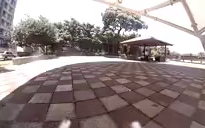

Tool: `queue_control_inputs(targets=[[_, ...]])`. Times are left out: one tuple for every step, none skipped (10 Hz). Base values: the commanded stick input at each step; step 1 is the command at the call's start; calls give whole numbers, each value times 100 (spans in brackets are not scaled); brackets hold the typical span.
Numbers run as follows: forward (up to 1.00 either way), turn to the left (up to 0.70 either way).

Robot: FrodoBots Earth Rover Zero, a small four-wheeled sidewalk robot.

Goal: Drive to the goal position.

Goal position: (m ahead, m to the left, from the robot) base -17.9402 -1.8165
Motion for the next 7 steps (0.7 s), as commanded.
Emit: queue_control_inputs(targets=[[12,0],[49,0],[70,0],[70,-14],[70,-27],[70,-27],[66,-28]])
